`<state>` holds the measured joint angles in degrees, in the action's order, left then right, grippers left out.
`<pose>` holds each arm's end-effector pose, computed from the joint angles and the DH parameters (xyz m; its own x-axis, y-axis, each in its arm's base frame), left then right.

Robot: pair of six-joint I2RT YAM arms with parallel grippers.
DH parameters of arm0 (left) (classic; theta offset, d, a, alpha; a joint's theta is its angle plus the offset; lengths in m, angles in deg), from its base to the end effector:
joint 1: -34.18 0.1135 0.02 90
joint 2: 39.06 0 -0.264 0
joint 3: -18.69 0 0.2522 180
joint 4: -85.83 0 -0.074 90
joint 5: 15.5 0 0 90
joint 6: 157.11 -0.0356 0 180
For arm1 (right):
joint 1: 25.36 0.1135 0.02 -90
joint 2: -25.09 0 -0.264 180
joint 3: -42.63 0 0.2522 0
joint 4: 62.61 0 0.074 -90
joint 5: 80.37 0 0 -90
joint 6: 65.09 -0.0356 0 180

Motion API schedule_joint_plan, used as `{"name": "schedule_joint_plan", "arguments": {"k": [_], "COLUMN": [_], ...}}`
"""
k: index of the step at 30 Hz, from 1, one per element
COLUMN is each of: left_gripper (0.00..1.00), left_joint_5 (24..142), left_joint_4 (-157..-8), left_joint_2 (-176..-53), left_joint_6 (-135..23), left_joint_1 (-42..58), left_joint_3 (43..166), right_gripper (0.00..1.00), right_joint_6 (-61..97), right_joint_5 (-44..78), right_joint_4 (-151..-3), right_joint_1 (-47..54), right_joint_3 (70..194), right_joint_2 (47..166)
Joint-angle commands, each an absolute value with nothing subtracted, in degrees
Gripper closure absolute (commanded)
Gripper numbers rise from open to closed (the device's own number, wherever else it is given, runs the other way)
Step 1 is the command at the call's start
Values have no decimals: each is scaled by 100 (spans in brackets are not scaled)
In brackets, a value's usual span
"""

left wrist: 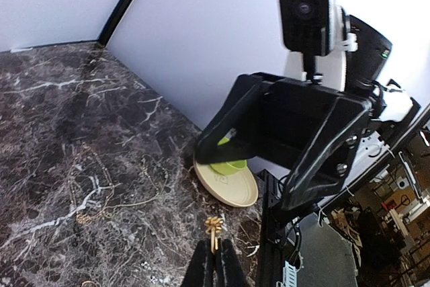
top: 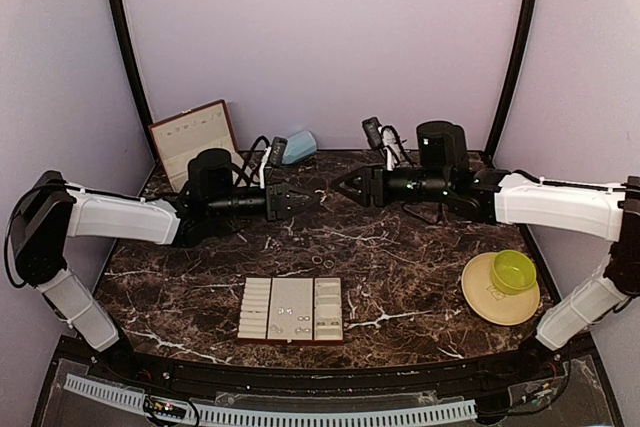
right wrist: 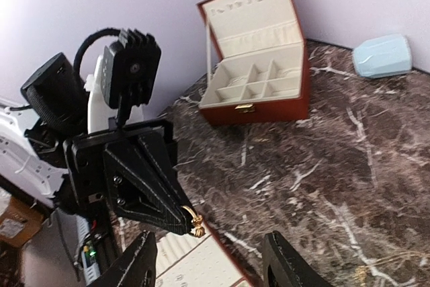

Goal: Organize the mixed jewelry
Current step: Pass from the left arm to the right

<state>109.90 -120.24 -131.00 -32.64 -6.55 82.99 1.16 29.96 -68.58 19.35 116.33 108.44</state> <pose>0.2558 -0.2475 0.2575 -0.5665 -0.1210 -0.8151 0.7885 0.2079 -0.5788 0.2340 0.2490 0.3045 -0.5366 0.0002 -0.8438 -0.7444 0.4708 0.4735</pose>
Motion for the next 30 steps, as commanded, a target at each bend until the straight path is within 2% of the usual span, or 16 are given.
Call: {"name": "schedule_joint_plan", "arguments": {"k": [1, 6, 10, 15, 22, 30], "left_gripper": [100, 100, 100, 100, 100, 100], "left_joint_5": [11611, 11818, 11928, 11988, 11985, 11969], "left_joint_4": [-12841, -13286, -13347, -13266, -13278, -13303], "left_joint_2": [-12710, -12763, -12811, -12799, -12814, -12824], "left_joint_6": [-3498, -3326, -3300, -3373, -3384, -3377], "left_joint_1": [-647, -652, -652, -651, -651, -651], "left_joint_3": [8075, 7975, 7988, 8016, 8017, 8017], "right_gripper": [46, 50, 62, 69, 73, 84], "right_joint_6": [-304, -275, -279, -355, -455, -464], "right_joint_5": [4376, 4571, 4613, 4768, 4922, 4932], "right_joint_4": [-6488, -6617, -6582, -6437, -6276, -6251], "right_joint_1": [1937, 1938, 1951, 1964, 1969, 1958], "right_joint_3": [11834, 11985, 12094, 12134, 12147, 12122], "right_joint_2": [11032, 11227, 11312, 11339, 11368, 11360]}}
